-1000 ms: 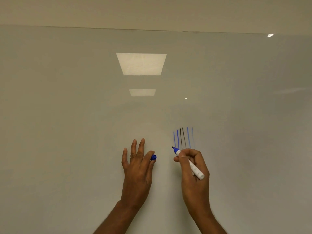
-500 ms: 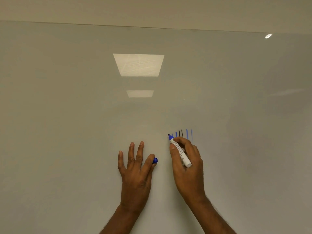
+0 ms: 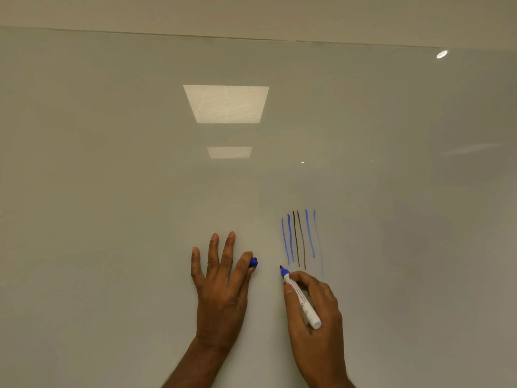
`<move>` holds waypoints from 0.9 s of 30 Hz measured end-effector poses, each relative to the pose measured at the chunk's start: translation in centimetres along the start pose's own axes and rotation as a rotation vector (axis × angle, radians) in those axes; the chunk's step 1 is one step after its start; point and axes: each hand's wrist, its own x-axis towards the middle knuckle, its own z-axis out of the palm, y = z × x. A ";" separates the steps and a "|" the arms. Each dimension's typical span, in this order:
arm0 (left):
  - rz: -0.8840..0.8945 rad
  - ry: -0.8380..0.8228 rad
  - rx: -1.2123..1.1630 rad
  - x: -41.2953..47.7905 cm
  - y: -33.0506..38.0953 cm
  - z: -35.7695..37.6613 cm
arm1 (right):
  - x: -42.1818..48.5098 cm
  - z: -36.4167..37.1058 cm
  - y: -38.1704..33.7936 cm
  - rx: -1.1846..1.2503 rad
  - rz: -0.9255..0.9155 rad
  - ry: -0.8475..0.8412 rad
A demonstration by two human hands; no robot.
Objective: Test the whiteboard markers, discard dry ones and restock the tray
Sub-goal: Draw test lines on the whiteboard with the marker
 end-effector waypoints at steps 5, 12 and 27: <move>0.008 0.003 0.004 0.0 0.0 0.0 | 1.9 -0.6 -3.1 0.053 0.020 -0.023; 0.019 0.006 0.020 0.1 0.0 -0.1 | 6.8 1.1 -5.4 0.075 -0.050 -0.031; -0.003 0.003 0.018 -0.1 0.1 -0.1 | 1.5 -0.2 -2.2 -0.002 -0.029 -0.071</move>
